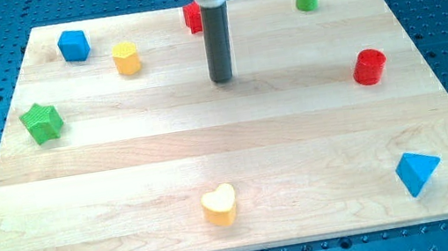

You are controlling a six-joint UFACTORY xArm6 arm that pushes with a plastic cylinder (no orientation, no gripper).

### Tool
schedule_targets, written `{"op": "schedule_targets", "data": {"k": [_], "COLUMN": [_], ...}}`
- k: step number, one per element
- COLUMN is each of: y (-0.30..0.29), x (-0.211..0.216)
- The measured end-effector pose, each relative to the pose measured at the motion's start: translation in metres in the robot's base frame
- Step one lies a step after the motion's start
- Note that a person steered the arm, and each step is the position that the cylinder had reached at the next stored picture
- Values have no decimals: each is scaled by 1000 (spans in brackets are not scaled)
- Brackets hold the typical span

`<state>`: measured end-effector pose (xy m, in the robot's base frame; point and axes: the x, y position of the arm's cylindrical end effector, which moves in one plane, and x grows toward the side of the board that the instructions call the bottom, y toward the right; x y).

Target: Place the hexagon between the green star and heart

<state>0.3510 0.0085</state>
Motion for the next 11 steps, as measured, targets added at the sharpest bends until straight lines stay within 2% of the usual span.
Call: {"op": "schedule_targets", "data": {"k": [1,2,3,5,6,7,8,9,10,11], "y": [-16,-70,-157,-224,-208,-184,-125,-119,-89,-130], "x": [-40,-62,-48,-60,1,-6,17,29,13,94]}}
